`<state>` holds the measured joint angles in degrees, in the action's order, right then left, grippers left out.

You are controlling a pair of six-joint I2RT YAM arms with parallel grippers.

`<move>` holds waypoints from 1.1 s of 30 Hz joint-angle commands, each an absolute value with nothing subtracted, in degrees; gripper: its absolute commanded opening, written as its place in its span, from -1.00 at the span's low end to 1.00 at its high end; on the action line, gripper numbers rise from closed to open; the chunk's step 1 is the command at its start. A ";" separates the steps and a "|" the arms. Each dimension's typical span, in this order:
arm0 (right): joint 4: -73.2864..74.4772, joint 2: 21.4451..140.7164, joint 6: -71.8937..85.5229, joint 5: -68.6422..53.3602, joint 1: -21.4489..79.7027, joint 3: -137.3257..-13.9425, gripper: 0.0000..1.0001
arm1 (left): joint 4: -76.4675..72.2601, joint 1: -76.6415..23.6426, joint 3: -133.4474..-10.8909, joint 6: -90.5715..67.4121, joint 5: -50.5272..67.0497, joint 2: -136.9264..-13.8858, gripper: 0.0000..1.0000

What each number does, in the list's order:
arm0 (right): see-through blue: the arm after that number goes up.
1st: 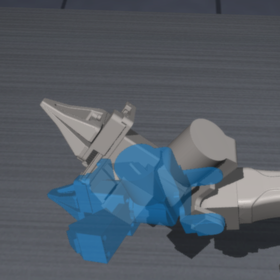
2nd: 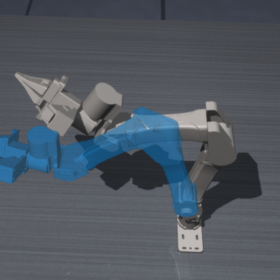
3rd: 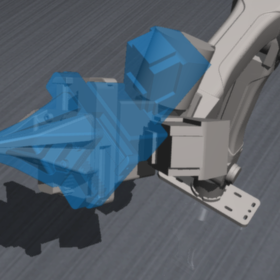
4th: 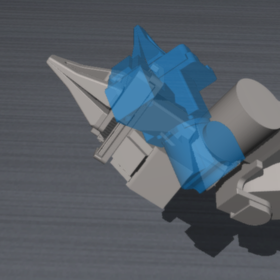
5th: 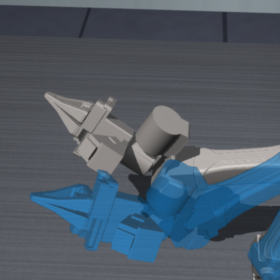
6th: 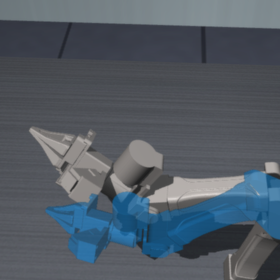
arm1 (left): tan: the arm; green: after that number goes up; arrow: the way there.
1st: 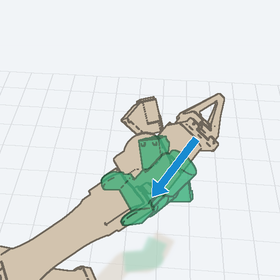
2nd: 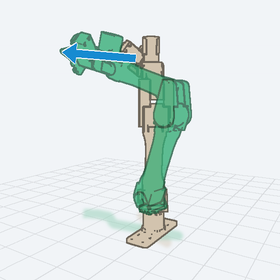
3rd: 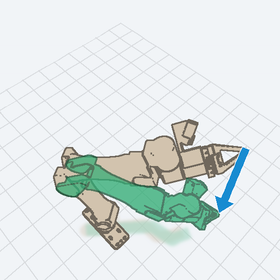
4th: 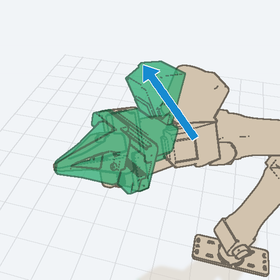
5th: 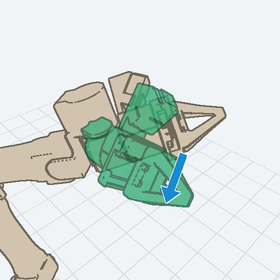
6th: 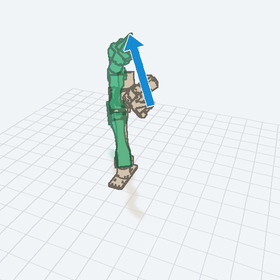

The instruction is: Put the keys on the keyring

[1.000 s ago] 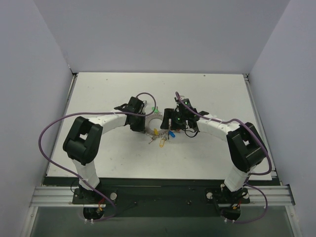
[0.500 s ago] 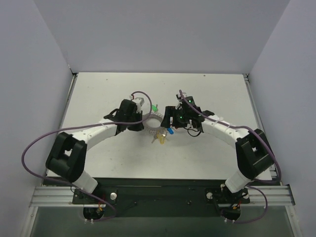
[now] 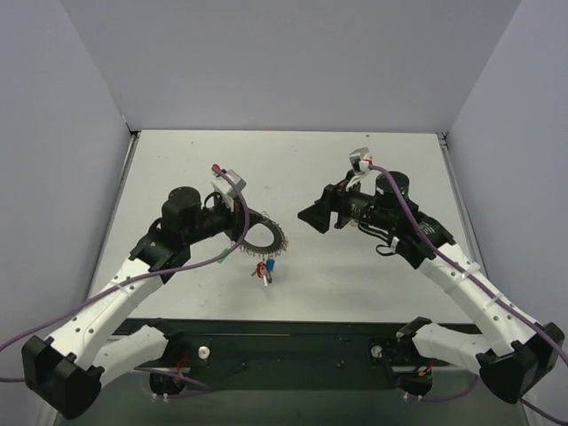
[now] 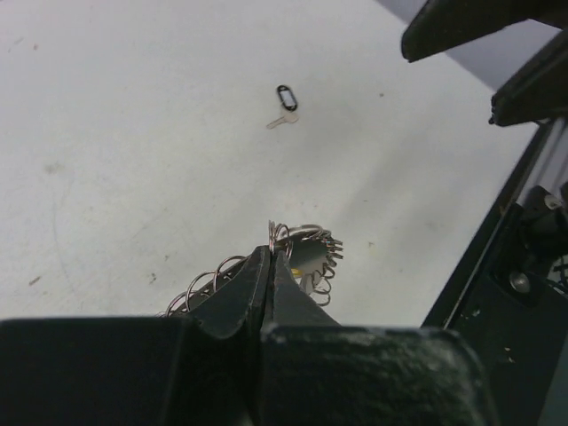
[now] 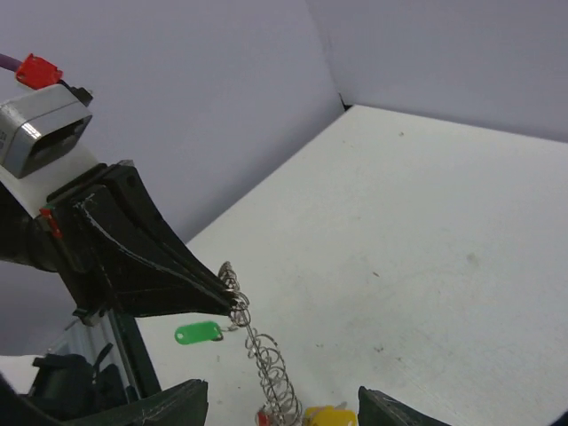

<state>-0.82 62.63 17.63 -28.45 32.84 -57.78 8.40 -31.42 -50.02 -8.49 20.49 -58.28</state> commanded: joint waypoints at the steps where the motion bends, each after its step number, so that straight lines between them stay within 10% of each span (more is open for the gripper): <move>1: -0.88 59.33 16.08 -38.30 33.22 -61.16 0.32 | 3.77 -31.73 -52.20 -5.10 34.86 -52.57 -1.00; 33: -7.73 63.72 19.42 -49.57 41.57 -63.98 -0.44 | -8.17 -32.96 -54.58 -13.80 61.43 -52.91 -1.00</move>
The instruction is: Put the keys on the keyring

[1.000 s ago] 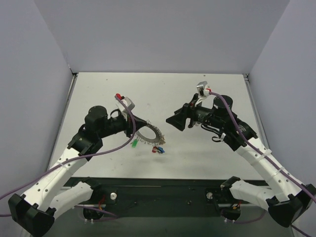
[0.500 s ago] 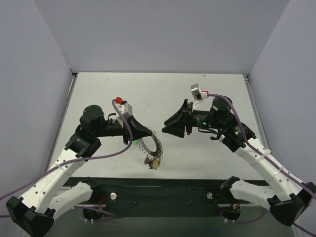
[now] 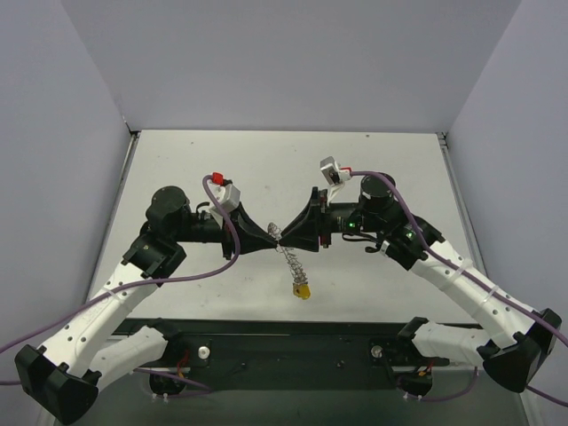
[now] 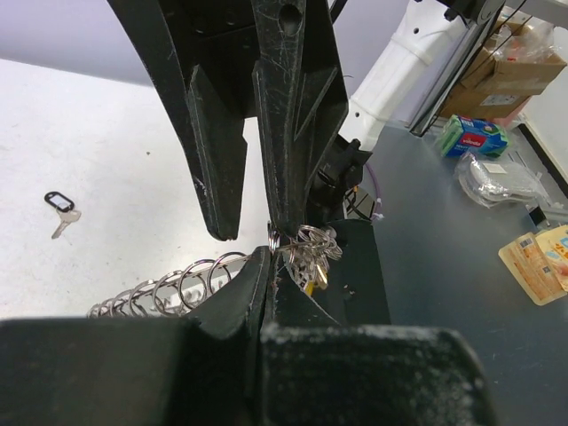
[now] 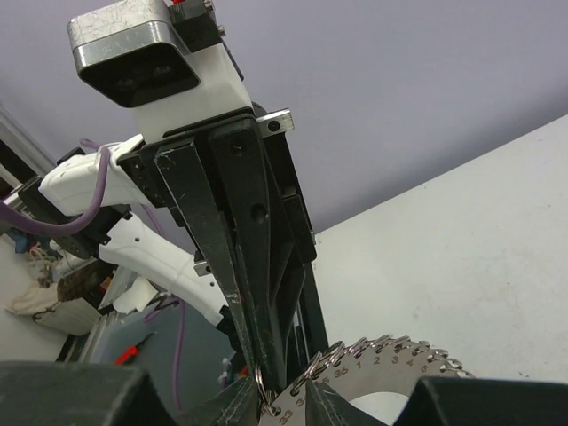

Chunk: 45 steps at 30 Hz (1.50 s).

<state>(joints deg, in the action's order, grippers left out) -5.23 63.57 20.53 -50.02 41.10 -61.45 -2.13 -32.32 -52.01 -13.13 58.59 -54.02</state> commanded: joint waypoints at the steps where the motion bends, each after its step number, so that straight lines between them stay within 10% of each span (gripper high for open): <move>1: -7.73 63.81 19.51 -49.48 41.49 -63.90 -0.48 | -8.35 -32.96 -54.41 -13.71 61.61 -52.91 -1.00; 22: -4.49 66.53 18.46 -49.83 42.80 -65.92 -1.00 | -12.74 -33.93 -53.79 -16.79 60.56 -54.05 -1.00; 24: -4.39 65.83 18.37 -48.61 42.80 -65.48 -1.00 | -12.31 -33.93 -53.96 -16.35 59.86 -53.97 -0.70; 25: -4.31 65.57 17.93 -47.99 42.80 -65.30 -1.00 | -11.00 -33.93 -53.96 -16.00 59.59 -53.70 -0.15; 29: -2.29 64.34 16.70 -46.94 42.80 -65.74 -1.00 | -9.06 -33.75 -53.96 -14.94 57.57 -52.21 0.44; 45: 4.04 63.72 12.22 -53.43 42.80 -69.17 -1.00 | 4.91 -32.52 -62.48 -8.27 57.66 -58.53 0.01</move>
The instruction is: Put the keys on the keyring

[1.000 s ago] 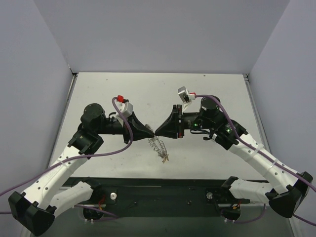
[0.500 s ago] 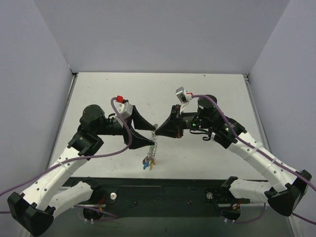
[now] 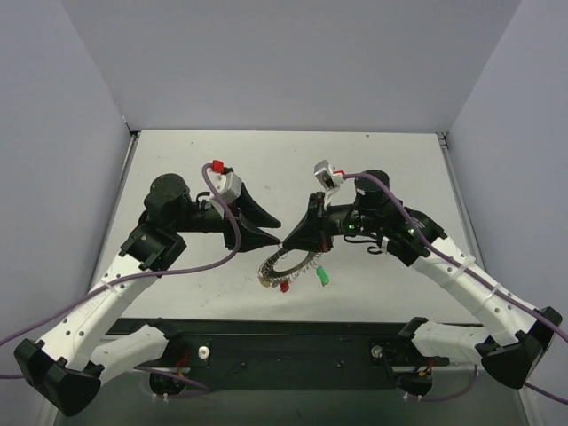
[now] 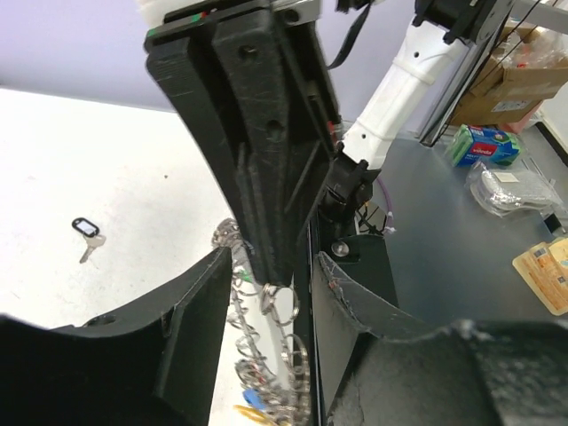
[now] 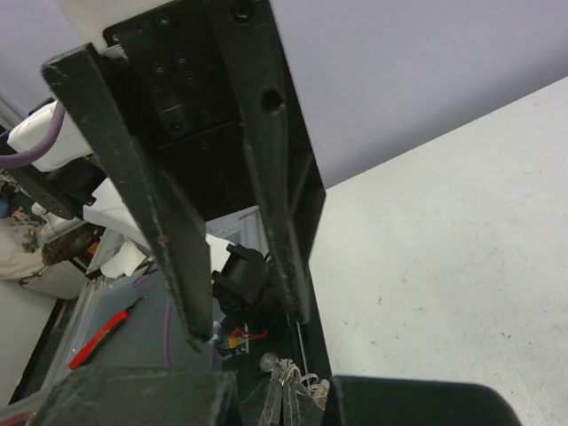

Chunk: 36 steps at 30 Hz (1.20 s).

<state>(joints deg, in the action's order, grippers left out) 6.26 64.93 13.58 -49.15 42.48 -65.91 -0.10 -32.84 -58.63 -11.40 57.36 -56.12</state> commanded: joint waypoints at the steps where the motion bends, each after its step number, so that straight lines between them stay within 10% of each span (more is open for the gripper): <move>1: 4.22 63.63 12.04 -53.52 42.80 -69.26 -1.00 | 5.79 -32.52 -62.84 -7.74 57.66 -58.97 0.01; 21: 5.54 62.84 10.99 -53.09 42.63 -70.23 -1.00 | 17.58 -33.13 -66.53 -1.76 65.57 -64.25 -0.08; 36: 5.36 62.84 11.51 -51.33 42.63 -70.40 -1.00 | 17.75 -36.30 -68.03 -2.11 63.90 -65.92 -0.81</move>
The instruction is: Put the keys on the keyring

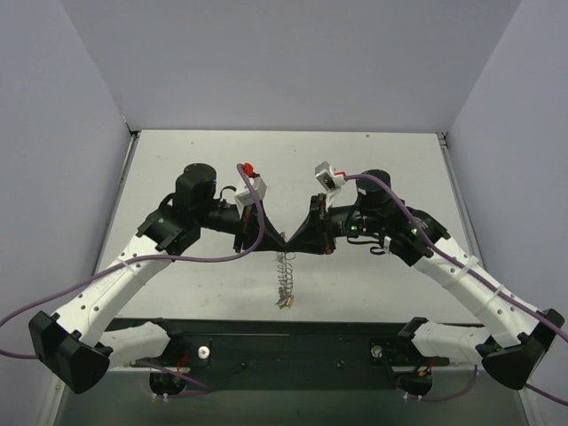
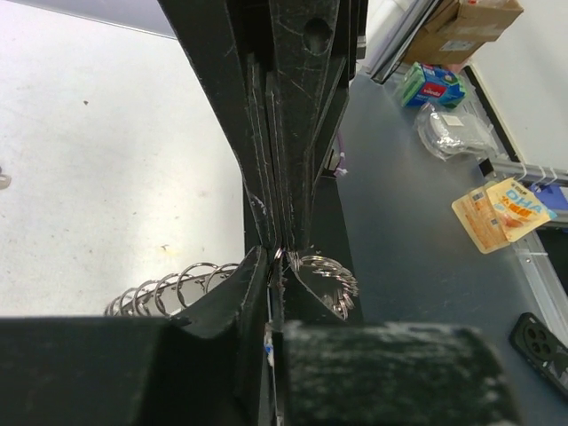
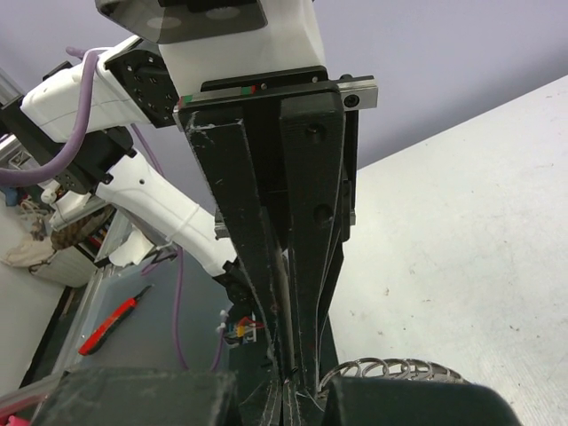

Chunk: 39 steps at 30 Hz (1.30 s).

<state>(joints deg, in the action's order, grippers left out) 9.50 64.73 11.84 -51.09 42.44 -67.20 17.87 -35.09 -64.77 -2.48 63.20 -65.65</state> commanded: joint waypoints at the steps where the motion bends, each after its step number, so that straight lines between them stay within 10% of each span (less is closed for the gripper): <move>1: 5.36 62.75 11.51 -50.98 42.63 -70.31 -1.00 | 17.93 -36.65 -68.11 -1.94 63.72 -65.92 -0.93; 10: 0.54 54.34 13.36 -28.51 42.63 -64.18 -0.77 | 7.76 -37.09 -61.19 -6.75 54.87 -59.60 -1.00; 14: -5.35 48.09 14.33 -20.31 42.10 -58.81 0.17 | -6.73 -37.00 -54.07 -13.17 50.02 -53.54 -1.00; 18: -5.98 47.11 14.41 -20.30 41.49 -57.92 0.47 | -17.29 -37.09 -48.27 -17.13 46.32 -49.05 -1.00; 28: -7.46 50.10 14.50 -30.93 41.22 -59.06 0.43 | -45.77 -37.09 -37.18 -26.89 43.86 -47.37 -1.00; 39: -9.40 53.96 17.05 -41.92 41.31 -61.00 -0.24 | -60.20 -37.00 -35.51 -33.57 43.07 -50.97 -1.00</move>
<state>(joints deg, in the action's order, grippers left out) -5.21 53.17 16.19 -37.39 41.56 -58.78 -48.77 -36.82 -35.44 -30.22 45.30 -50.89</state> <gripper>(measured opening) 0.398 0.022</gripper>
